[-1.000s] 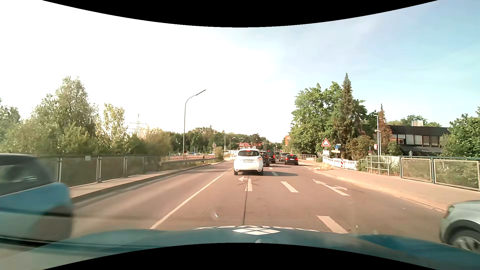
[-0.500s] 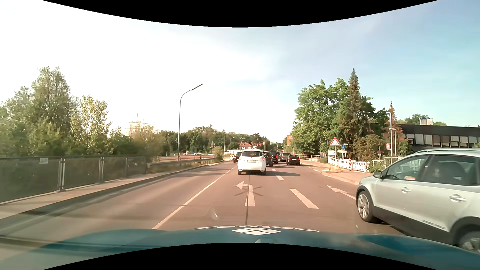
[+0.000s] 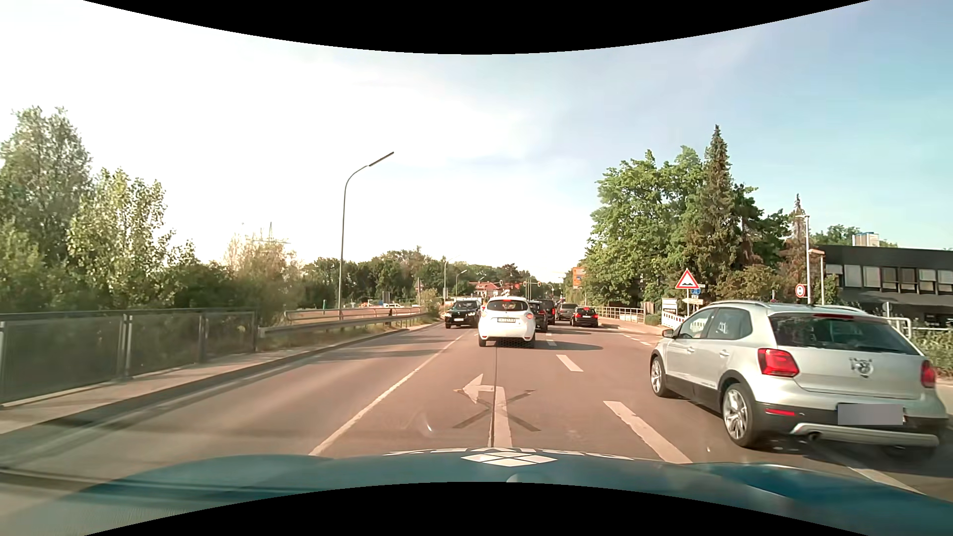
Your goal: Follow the waypoints while adhering to traffic rules and regulations
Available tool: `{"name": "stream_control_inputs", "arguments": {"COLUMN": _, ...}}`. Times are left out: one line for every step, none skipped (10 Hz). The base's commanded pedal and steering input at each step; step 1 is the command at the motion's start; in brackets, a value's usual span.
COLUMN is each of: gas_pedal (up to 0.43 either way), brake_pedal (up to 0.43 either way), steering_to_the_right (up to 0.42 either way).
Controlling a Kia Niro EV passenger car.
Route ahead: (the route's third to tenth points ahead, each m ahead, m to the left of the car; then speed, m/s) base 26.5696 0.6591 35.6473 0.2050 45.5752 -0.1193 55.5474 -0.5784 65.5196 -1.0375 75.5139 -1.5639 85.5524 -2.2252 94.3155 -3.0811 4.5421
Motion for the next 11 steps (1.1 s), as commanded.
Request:
{"name": "stream_control_inputs", "arguments": {"gas_pedal": 0.138, "brake_pedal": 0.0, "steering_to_the_right": 0.004}}
{"name": "stream_control_inputs", "arguments": {"gas_pedal": 0.13, "brake_pedal": 0.0, "steering_to_the_right": 0.007}}
{"name": "stream_control_inputs", "arguments": {"gas_pedal": 0.118, "brake_pedal": 0.0, "steering_to_the_right": 0.009}}
{"name": "stream_control_inputs", "arguments": {"gas_pedal": 0.118, "brake_pedal": 0.0, "steering_to_the_right": 0.011}}
{"name": "stream_control_inputs", "arguments": {"gas_pedal": 0.118, "brake_pedal": 0.0, "steering_to_the_right": 0.011}}
{"name": "stream_control_inputs", "arguments": {"gas_pedal": 0.118, "brake_pedal": 0.0, "steering_to_the_right": 0.012}}
{"name": "stream_control_inputs", "arguments": {"gas_pedal": 0.118, "brake_pedal": 0.0, "steering_to_the_right": 0.012}}
{"name": "stream_control_inputs", "arguments": {"gas_pedal": 0.118, "brake_pedal": 0.0, "steering_to_the_right": 0.012}}
{"name": "stream_control_inputs", "arguments": {"gas_pedal": 0.11, "brake_pedal": 0.0, "steering_to_the_right": 0.014}}
{"name": "stream_control_inputs", "arguments": {"gas_pedal": 0.067, "brake_pedal": 0.0, "steering_to_the_right": 0.014}}
{"name": "stream_control_inputs", "arguments": {"gas_pedal": 0.067, "brake_pedal": 0.0, "steering_to_the_right": 0.014}}
